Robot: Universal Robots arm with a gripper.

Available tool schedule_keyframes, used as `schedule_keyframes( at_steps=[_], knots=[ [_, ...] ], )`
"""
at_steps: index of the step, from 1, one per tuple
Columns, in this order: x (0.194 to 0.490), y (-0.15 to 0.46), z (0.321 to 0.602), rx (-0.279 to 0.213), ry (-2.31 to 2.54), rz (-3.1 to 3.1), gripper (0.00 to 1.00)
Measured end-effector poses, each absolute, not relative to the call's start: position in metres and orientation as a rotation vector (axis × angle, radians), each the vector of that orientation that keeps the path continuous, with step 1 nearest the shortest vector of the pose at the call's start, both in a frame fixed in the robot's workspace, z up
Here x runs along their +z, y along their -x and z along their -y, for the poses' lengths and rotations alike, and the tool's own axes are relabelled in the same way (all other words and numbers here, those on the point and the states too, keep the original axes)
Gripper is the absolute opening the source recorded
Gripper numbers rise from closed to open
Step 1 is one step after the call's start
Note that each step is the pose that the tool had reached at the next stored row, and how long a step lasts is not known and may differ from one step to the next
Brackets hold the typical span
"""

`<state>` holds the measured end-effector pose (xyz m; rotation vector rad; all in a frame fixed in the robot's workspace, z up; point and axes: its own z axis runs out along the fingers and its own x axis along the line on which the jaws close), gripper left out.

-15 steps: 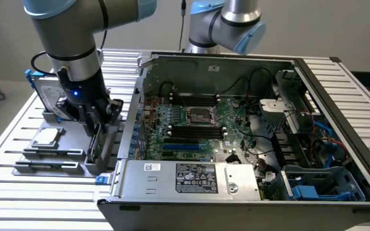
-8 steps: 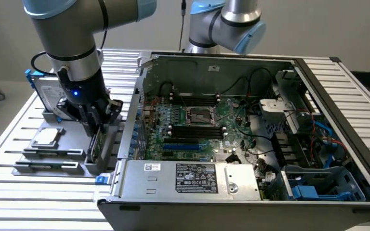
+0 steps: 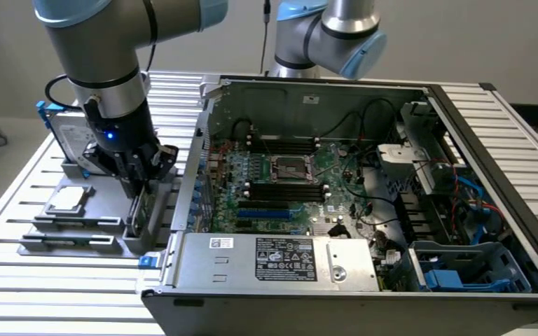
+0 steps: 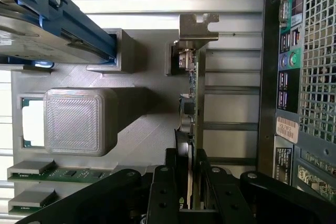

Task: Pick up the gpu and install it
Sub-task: 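Pick up the gpu and move the gpu toward the slot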

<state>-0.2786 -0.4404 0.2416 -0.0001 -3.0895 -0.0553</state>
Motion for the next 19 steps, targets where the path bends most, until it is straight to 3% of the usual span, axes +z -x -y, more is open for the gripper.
schedule_keyframes(
  at_steps=[12,19],
  knots=[
    [0.243,0.279,0.440,-0.059,0.022,3.090,0.26],
    [0.260,0.279,0.440,-0.074,0.026,3.089,0.26]
  ],
)
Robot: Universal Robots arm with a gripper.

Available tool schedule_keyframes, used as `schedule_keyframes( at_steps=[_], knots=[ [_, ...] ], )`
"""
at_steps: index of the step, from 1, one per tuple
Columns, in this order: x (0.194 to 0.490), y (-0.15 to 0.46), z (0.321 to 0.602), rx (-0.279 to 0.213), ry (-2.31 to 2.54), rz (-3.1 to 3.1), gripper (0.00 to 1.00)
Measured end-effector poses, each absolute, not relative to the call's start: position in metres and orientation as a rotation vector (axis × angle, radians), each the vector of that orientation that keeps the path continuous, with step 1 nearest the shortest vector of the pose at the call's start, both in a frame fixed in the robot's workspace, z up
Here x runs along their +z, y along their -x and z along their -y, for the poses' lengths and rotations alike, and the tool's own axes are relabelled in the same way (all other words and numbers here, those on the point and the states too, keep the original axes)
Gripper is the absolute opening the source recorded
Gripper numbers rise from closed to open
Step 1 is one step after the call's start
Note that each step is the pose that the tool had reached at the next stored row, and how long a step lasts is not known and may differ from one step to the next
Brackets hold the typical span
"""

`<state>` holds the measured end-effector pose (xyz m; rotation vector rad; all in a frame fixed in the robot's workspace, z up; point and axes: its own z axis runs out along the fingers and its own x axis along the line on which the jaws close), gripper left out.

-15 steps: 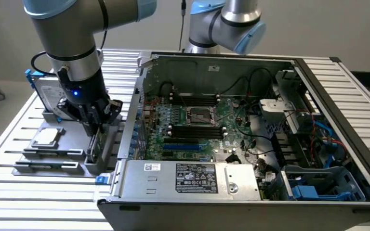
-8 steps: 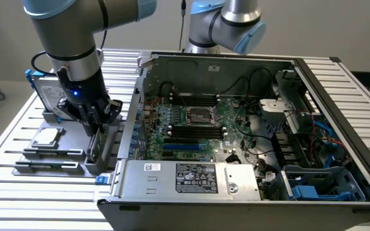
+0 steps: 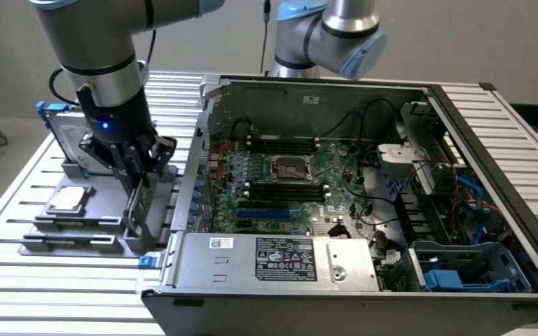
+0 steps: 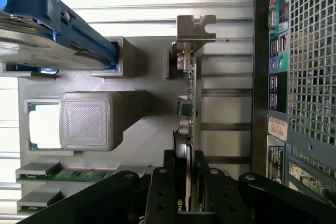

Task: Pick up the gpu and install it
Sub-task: 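Pick up the gpu and move the gpu toward the slot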

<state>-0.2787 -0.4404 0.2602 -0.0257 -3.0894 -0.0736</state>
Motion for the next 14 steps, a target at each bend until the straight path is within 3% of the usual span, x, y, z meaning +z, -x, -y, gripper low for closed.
schedule_keyframes(
  at_steps=[14],
  knots=[
    [0.321,0.279,0.440,-0.079,0.025,3.089,0.26]
  ],
)
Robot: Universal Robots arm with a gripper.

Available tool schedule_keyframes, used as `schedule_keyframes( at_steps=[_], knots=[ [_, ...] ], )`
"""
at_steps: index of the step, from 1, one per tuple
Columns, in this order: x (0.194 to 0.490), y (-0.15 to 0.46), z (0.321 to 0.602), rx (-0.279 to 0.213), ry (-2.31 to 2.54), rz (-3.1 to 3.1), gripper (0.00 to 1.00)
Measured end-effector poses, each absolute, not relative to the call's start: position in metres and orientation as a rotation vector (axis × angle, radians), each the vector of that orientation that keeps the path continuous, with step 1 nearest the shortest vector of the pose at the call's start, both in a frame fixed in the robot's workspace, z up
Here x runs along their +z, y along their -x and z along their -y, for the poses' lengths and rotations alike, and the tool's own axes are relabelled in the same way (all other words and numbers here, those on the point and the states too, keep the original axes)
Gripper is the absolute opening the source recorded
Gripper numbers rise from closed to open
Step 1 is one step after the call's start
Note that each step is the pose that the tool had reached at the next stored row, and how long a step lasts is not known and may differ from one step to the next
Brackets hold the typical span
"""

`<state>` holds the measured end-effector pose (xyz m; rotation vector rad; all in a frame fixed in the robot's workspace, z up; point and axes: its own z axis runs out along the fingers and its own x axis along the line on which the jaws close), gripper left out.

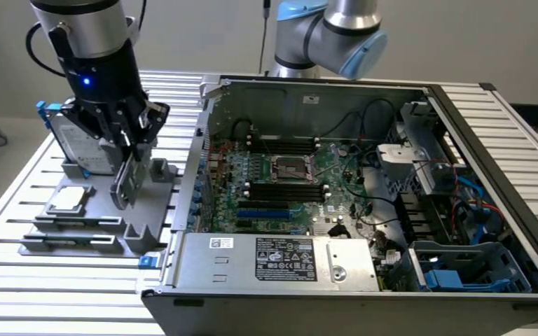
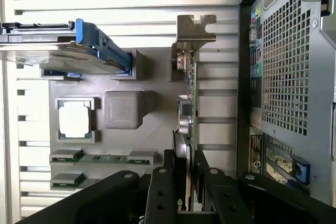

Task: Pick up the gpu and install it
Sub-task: 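Pick up the gpu and move the gpu toward the slot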

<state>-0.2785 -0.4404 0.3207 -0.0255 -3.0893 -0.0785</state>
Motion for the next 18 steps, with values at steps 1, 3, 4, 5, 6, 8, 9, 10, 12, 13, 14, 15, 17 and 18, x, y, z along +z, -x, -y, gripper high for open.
schedule_keyframes(
  at_steps=[1,3,4,5,6,8,9,10,12,13,14,15,17,18],
  knots=[
    [0.325,0.278,0.440,-0.078,0.025,3.089,0.26],
    [0.334,0.277,0.441,-0.078,0.025,3.089,0.26],
    [0.339,0.275,0.441,-0.078,0.025,3.089,0.26],
    [0.344,0.272,0.441,-0.078,0.026,3.089,0.26],
    [0.348,0.269,0.441,-0.078,0.026,3.089,0.26],
    [0.357,0.261,0.441,-0.078,0.026,3.089,0.26],
    [0.362,0.256,0.441,-0.078,0.025,3.089,0.26],
    [0.366,0.252,0.441,-0.079,0.025,3.089,0.26],
    [0.375,0.243,0.441,-0.079,0.026,3.088,0.26],
    [0.380,0.238,0.441,-0.079,0.026,3.087,0.26],
    [0.385,0.233,0.442,-0.079,0.025,3.086,0.26],
    [0.389,0.229,0.442,-0.080,0.026,3.086,0.26],
    [0.398,0.219,0.442,-0.080,0.026,3.085,0.26],
    [0.403,0.215,0.442,-0.081,0.026,3.084,0.26]
  ],
)
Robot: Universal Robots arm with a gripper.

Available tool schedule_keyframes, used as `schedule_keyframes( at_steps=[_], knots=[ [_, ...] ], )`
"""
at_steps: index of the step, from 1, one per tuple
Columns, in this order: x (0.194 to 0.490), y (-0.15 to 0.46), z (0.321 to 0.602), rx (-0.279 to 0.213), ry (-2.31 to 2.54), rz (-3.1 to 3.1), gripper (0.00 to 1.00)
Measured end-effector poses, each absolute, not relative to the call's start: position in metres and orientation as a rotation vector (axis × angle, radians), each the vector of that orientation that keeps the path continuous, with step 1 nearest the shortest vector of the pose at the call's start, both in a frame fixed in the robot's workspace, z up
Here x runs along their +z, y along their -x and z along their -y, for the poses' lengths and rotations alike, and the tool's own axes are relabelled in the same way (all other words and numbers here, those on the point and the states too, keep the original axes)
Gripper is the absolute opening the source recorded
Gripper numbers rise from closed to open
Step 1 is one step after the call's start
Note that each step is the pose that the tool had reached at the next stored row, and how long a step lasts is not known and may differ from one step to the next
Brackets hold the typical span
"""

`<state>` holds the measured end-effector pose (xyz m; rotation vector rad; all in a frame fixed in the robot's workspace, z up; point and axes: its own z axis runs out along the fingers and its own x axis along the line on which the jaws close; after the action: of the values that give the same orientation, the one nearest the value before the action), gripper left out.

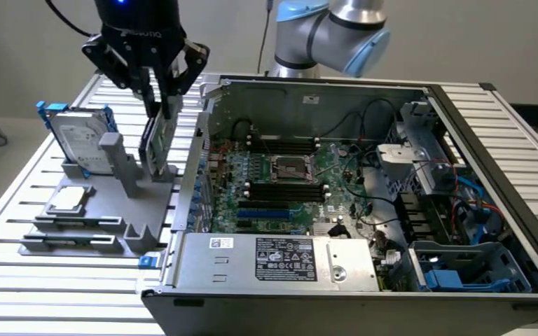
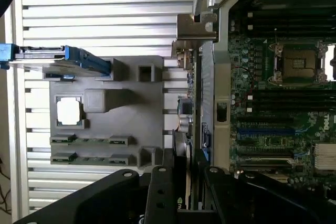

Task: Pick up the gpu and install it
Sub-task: 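Pick up the gpu and move the gpu toward the slot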

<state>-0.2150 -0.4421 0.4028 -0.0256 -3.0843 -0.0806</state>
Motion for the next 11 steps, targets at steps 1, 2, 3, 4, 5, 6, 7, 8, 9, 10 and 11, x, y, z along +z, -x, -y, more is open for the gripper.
schedule_keyframes(
  at_steps=[1,2,3,4,5,6,7,8,9,10,11],
  knots=[
    [0.407,0.210,0.442,-0.081,0.026,3.084,0.26],
    [0.412,0.206,0.442,-0.081,0.026,3.083,0.26],
    [0.417,0.201,0.442,-0.081,0.026,3.083,0.26],
    [0.421,0.197,0.443,-0.082,0.026,3.082,0.26],
    [0.426,0.192,0.443,-0.082,0.026,3.081,0.26],
    [0.430,0.188,0.443,-0.082,0.026,3.080,0.26],
    [0.432,0.183,0.443,-0.082,0.026,3.079,0.26],
    [0.432,0.179,0.443,-0.082,0.026,3.079,0.26],
    [0.432,0.174,0.443,-0.082,0.026,3.078,0.26],
    [0.432,0.170,0.443,-0.082,0.026,3.078,0.26],
    [0.432,0.165,0.443,-0.082,0.026,3.078,0.26]
  ],
)
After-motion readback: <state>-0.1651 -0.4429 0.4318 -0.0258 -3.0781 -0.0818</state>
